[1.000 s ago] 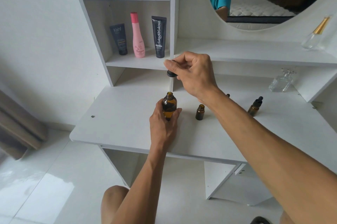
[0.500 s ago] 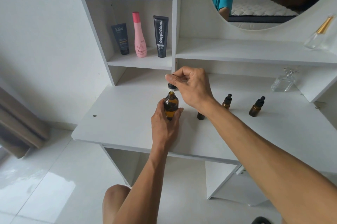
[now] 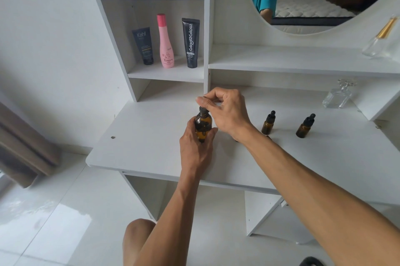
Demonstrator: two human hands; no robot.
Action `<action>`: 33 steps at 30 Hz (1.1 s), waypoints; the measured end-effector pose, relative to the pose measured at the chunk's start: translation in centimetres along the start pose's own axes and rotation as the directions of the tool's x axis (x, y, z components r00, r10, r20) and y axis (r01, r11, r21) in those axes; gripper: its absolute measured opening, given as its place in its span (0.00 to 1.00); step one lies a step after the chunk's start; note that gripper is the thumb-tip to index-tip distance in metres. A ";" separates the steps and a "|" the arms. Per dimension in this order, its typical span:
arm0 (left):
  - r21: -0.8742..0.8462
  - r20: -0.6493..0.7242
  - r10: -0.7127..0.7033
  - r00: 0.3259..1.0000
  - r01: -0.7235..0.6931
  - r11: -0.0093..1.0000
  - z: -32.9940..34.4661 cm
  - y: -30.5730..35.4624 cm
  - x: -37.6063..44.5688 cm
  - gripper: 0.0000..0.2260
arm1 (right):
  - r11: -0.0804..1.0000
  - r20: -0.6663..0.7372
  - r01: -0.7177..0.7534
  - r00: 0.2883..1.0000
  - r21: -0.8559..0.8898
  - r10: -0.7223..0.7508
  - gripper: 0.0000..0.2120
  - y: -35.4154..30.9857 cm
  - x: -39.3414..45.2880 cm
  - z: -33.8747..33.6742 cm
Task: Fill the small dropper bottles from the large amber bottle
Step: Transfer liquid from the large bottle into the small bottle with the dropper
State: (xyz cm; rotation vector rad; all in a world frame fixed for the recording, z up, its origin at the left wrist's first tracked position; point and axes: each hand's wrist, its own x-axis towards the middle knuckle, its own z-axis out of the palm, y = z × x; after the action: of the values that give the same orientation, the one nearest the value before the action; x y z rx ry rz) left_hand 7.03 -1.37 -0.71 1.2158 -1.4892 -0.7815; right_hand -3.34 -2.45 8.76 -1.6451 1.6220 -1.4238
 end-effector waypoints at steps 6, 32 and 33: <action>0.010 0.001 -0.014 1.000 0.014 1.000 0.0 0.0 0.0 0.15 | 1.000 0.005 0.006 1.000 -0.018 -0.006 0.08 -0.3 -0.1 -0.2; 0.035 -0.004 -0.045 0.999 0.045 0.998 0.0 0.3 -0.1 0.17 | 0.980 -0.088 0.032 0.996 0.196 -0.015 0.07 -4.2 0.8 -2.7; 0.034 -0.005 -0.046 0.999 0.046 0.998 0.0 0.2 -0.1 0.17 | 0.979 -0.096 0.034 0.995 0.202 -0.015 0.07 -4.4 0.8 -2.8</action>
State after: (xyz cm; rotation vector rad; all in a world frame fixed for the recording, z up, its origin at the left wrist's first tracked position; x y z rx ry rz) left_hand 6.95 -1.22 -0.52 1.2807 -1.4814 -0.7866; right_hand -3.80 -1.23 13.87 -1.5067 1.4544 -1.6432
